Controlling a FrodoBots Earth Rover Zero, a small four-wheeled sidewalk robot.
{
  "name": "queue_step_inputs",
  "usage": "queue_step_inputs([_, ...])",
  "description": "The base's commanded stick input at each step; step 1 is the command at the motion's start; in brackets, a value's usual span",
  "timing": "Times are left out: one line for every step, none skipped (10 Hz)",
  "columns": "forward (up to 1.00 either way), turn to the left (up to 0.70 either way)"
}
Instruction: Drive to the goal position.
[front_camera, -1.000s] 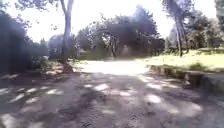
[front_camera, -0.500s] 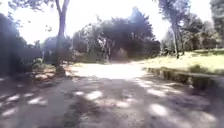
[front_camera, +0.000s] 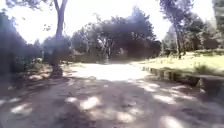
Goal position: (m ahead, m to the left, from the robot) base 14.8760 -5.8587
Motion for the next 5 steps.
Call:
queue_step_inputs([0.70,0.00])
queue_step_inputs([0.70,0.00])
queue_step_inputs([0.70,0.00])
queue_step_inputs([0.70,0.00])
queue_step_inputs([0.70,0.00])
